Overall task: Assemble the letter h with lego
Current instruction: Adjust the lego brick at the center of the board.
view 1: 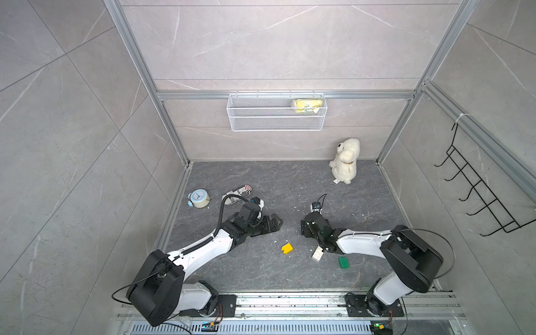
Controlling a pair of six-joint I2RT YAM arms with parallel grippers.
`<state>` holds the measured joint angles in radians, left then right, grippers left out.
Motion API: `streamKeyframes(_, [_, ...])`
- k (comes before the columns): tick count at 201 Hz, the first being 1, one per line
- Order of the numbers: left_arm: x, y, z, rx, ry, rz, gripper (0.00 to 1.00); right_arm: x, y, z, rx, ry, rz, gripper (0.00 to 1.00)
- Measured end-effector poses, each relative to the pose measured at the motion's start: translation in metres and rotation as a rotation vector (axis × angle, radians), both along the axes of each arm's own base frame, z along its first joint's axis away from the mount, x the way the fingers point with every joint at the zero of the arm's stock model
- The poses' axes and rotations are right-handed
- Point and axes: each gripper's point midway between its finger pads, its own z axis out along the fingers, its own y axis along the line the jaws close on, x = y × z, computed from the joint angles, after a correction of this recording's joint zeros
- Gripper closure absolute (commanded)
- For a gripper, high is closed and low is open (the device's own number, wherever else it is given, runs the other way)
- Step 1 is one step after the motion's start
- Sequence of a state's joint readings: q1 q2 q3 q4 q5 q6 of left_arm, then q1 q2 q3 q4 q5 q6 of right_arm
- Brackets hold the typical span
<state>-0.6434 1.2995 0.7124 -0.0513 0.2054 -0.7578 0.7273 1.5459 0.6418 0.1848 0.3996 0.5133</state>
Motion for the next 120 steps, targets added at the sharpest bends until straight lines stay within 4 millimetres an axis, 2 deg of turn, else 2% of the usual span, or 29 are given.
streamKeyframes(30, [-0.002,0.001,0.009,-0.014,-0.025,-0.001,0.01,-0.014,0.0,0.043,0.095,-0.027,0.029,0.18])
streamKeyframes(54, [-0.002,0.008,0.016,-0.014,-0.055,0.021,0.01,-0.033,0.004,0.057,0.143,0.022,0.099,0.22])
streamKeyframes(73, [-0.001,0.016,0.02,-0.002,-0.083,0.054,0.01,-0.055,0.016,0.046,0.154,0.129,0.188,0.24])
streamKeyframes(120, [-0.005,0.05,0.036,0.014,-0.183,0.18,0.01,-0.133,0.061,-0.007,0.025,0.391,0.424,0.18])
